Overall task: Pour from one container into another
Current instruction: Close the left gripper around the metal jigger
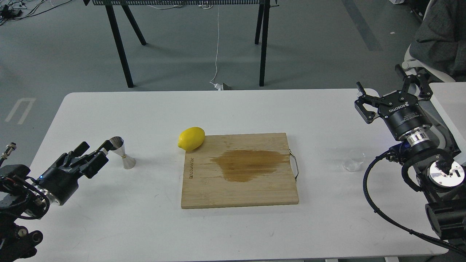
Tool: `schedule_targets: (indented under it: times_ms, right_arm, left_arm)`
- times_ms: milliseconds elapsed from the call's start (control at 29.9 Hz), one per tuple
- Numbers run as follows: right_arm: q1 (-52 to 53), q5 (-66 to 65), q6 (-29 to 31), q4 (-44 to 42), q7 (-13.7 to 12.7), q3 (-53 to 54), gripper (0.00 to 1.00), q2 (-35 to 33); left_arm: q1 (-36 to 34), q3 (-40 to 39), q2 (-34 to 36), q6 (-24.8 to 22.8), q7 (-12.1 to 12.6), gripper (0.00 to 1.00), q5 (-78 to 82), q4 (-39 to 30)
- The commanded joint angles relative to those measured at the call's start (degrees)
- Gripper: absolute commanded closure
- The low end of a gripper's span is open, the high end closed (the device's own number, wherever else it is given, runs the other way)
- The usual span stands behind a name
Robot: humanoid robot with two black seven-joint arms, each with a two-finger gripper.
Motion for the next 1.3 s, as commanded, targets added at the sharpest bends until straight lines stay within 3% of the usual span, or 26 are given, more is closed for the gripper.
schedule_targets:
  times_ms: [0,301,669,1271]
  right_arm:
    - [-0.01,0.00,0.00,0.02,0.00,0.06,0.01,0.02]
    - [-0.71,0.00,0.00,0.10,0.00,0.15,0.01,-0.07]
    - [-0.71,0.09,0.00,0.19,0.00,0.23,0.01,-0.16]
    - [-0.80,0.09,0.00,0.28,0.00,0.41,0.01,-0.25]
  left_arm:
    - [0.92,-0.05,-1.32,-0.01,0.00,0.00,2.38,1.06]
    - [2.06,-0.05,-5.37,-0.01,0.00,0.00,3.97,3.35]
    - [0.92,0.13,-9.06,-0.01,0.00,0.00,3.80,12.31]
    - [-4.00,3.02,-12.40,-0.01,0.00,0.00,3.79,14.69]
